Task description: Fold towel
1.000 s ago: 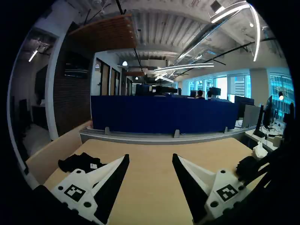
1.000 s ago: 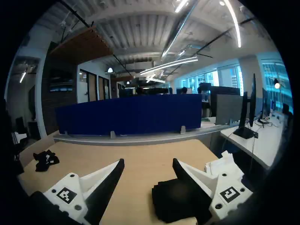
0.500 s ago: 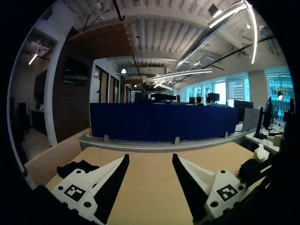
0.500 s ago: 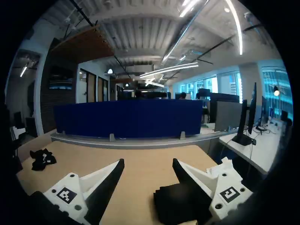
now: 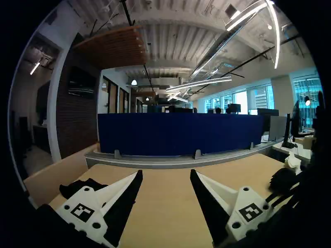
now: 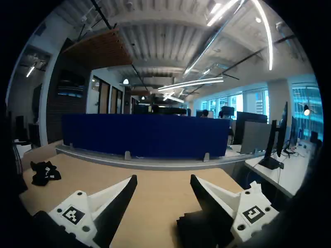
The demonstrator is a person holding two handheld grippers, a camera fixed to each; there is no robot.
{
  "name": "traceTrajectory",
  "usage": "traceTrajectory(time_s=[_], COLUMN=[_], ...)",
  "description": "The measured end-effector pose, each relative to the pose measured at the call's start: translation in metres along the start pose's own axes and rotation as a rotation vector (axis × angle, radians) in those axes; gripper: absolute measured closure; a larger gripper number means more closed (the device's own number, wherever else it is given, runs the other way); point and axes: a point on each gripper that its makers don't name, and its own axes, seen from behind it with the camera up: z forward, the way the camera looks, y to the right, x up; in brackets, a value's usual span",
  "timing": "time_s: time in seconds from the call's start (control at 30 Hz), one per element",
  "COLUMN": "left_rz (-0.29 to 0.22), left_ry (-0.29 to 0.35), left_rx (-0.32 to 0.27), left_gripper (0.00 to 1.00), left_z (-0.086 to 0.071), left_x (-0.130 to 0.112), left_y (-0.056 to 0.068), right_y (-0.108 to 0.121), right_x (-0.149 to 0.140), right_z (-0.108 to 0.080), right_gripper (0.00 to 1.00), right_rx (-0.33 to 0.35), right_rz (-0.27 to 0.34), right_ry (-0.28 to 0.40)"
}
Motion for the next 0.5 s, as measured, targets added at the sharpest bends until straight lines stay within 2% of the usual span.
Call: traceTrajectory(time_s=[0.2,0.37,0.5], left_rz=[0.013,0.039,0.064], left_ry=[0.02,0.056,0.066], left_rx=[0.032,0.049,0.062], left_gripper=[0.16,0.16,0.16], left_z=[0.007,0.009,0.008], left_x=[-0.018,-0.034,-0.055], left_y=[-0.008,-0.013,-0.017], right_y=[-0.021,-0.025,-0.025], right_x=[-0.008,0.002,0.007], right_z=[0.003,0.008,0.011], right_gripper=[0.0,0.0,0.0], right_rx=[0.033,0.03,0.029], right_rz=[0.011,0.05,0.059], right_ry=[-0.022,-0.004,0.011])
